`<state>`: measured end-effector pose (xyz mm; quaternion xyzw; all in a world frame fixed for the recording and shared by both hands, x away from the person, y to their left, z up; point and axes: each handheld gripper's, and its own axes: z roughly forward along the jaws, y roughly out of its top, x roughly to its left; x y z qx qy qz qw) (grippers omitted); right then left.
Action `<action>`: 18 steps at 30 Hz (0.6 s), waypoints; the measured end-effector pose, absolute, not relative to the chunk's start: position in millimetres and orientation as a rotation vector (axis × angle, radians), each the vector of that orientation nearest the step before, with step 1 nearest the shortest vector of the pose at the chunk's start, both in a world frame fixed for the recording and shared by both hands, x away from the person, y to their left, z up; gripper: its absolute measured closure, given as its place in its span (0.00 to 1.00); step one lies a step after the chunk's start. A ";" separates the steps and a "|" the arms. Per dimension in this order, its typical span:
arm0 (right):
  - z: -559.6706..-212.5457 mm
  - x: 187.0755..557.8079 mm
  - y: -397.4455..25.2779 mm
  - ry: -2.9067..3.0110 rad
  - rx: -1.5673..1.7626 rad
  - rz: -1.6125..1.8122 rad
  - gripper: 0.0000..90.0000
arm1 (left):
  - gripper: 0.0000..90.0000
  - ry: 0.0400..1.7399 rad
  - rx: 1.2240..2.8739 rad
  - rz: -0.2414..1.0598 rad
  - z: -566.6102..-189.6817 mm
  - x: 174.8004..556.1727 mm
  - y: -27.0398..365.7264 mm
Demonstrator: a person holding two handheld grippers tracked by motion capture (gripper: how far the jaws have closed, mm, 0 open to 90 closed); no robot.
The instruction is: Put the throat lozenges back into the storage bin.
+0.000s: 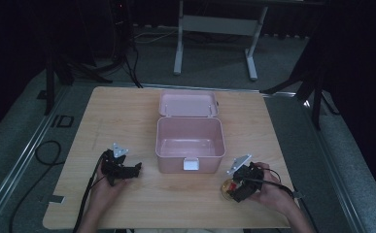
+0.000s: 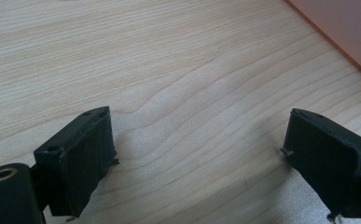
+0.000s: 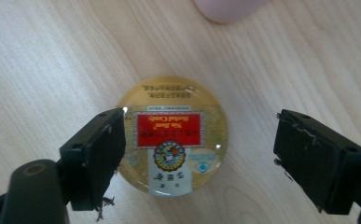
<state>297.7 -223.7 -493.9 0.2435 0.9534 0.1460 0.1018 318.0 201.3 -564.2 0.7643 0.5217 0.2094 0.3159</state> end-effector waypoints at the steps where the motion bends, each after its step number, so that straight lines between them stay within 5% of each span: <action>1: -495.1 297.4 -222.5 2.823 0.719 0.423 0.16 | 0.10 1.374 2.013 0.552 -564.2 318.1 201.4; 18: -507.0 296.5 -215.6 2.883 0.690 0.381 0.15 | 0.10 1.374 2.013 0.552 -564.2 318.1 201.3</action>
